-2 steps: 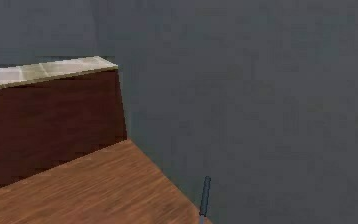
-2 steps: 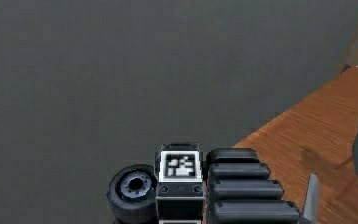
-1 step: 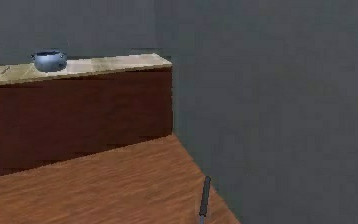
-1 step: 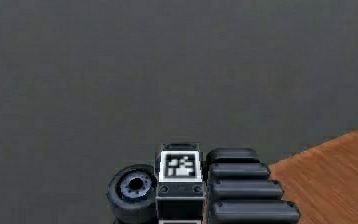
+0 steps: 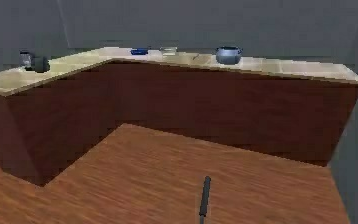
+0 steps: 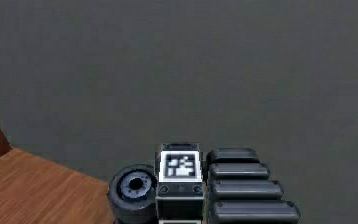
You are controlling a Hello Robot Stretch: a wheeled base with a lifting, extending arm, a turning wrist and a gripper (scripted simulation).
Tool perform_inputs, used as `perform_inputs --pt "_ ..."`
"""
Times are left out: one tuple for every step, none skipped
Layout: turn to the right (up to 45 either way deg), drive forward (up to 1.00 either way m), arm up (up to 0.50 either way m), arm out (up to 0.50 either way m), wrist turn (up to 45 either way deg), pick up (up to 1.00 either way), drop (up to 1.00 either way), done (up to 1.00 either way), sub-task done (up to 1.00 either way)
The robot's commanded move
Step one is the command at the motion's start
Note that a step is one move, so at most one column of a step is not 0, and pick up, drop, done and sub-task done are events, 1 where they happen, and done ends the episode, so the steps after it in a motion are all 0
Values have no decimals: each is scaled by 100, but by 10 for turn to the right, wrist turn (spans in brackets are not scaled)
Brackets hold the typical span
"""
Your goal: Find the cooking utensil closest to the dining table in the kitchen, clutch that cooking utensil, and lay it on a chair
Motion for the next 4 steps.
perform_inputs --pt "-450 0 0 0 0 0 0 0 0" --pt "-60 0 0 0 0 0 0 0 0" --pt "0 50 0 0 0 0 0 0 0" --pt "-180 0 0 0 0 0 0 0 0"
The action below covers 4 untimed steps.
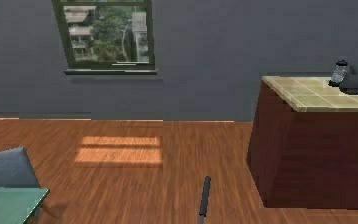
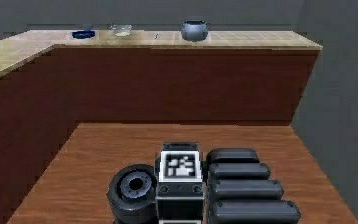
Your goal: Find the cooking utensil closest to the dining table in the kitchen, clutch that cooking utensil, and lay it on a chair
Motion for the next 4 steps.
perform_inputs --pt "0 45 0 0 0 0 0 0 0" --pt "-390 0 0 0 0 0 0 0 0" --pt "0 30 0 0 0 0 0 0 0" --pt "-60 0 0 0 0 0 0 0 0"
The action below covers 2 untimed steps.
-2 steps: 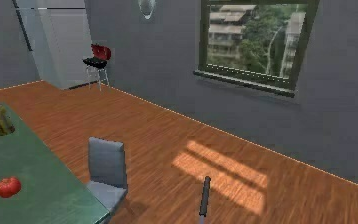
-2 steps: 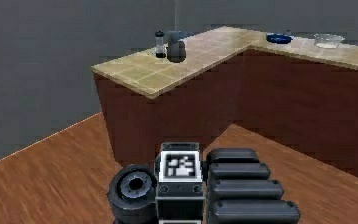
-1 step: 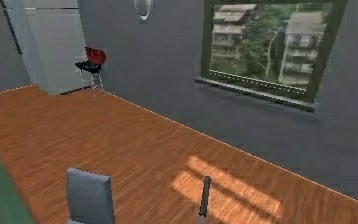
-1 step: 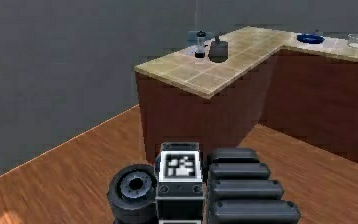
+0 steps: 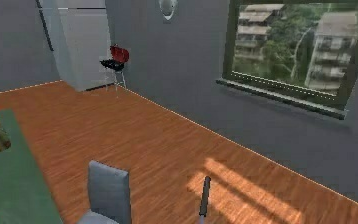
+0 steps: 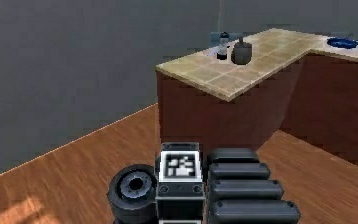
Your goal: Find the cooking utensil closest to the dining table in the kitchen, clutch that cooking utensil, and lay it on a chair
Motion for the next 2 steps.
perform_inputs --pt "0 25 0 0 0 0 0 0 0" --pt "-30 0 0 0 0 0 0 0 0"
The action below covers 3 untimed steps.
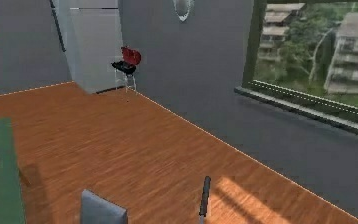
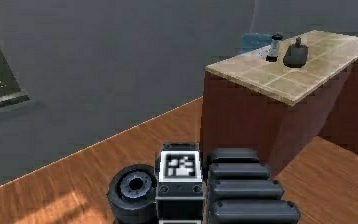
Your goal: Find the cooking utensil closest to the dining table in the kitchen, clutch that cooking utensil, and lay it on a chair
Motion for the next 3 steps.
perform_inputs --pt "0 15 0 0 0 0 0 0 0" --pt "-450 0 0 0 0 0 0 0 0" --pt "-390 0 0 0 0 0 0 0 0"
